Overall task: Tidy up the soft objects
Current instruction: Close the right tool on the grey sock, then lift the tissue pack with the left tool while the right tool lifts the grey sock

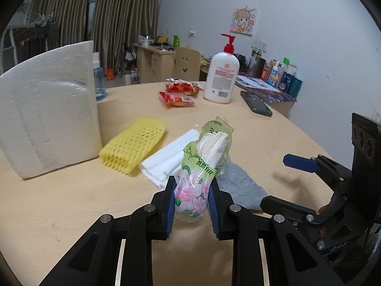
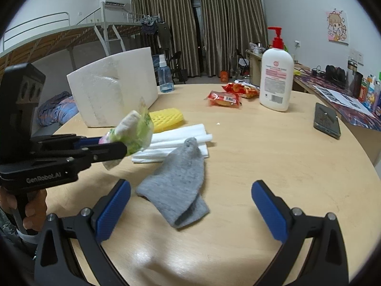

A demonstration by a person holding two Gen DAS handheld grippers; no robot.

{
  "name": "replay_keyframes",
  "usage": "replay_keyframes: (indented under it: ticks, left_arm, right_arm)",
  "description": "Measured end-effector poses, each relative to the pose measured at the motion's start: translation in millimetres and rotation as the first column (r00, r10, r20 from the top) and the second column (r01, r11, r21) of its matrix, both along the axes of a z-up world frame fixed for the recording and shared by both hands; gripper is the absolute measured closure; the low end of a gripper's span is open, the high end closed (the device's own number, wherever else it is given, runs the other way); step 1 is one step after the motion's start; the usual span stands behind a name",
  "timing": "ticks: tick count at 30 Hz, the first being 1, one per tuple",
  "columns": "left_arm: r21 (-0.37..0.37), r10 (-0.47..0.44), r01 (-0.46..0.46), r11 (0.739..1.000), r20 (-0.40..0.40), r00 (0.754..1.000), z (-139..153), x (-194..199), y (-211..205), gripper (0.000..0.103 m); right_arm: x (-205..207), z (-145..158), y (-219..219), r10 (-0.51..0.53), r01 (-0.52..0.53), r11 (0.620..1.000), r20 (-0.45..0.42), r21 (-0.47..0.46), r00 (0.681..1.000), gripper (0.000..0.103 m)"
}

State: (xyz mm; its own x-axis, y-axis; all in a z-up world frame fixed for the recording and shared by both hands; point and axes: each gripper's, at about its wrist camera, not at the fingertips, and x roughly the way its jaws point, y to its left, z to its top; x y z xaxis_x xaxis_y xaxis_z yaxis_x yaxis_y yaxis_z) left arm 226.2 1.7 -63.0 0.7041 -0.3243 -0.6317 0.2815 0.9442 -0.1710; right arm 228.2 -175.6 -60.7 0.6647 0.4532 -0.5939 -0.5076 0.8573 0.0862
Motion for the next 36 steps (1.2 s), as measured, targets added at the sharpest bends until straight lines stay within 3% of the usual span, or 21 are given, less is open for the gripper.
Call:
replay_keyframes:
  ticks: [14,20,34,35,36]
  left_arm:
    - [-0.031,0.033,-0.033,0.999,0.014,0.999,-1.5,-7.8,23.7,0.076]
    - [-0.044,0.038,-0.037,0.998,0.024,0.999,-0.2,-9.9,26.3,0.076]
    - [-0.059,0.046,-0.043,0.997,0.041,0.998,0.3,-17.4,32.3,0.076]
    - [-0.059,0.046,-0.044,0.997,0.040,0.998,0.1,-17.8,32.2,0.076]
    - [-0.059,0.048,-0.046,0.997,0.041,0.998,0.8,-18.1,32.4,0.076]
  right_arm:
    - [12.6,-10.6,31.9,0.004,-0.011,0.994,-0.065,-0.112,0.998,0.004]
    - [17.5,-19.5,41.1,-0.003,-0.015,0.984,-0.097,-0.178,0.995,0.026]
    - [18.8,-23.8,47.1,0.041,-0.066,0.983,-0.145,-0.172,0.989,0.049]
    - [18.0,-23.4,47.6,0.046,-0.070,0.984,-0.148,-0.165,0.988,0.056]
    - [16.0,-22.8,48.7,0.051,-0.076,0.984,-0.147,-0.163,0.988,0.070]
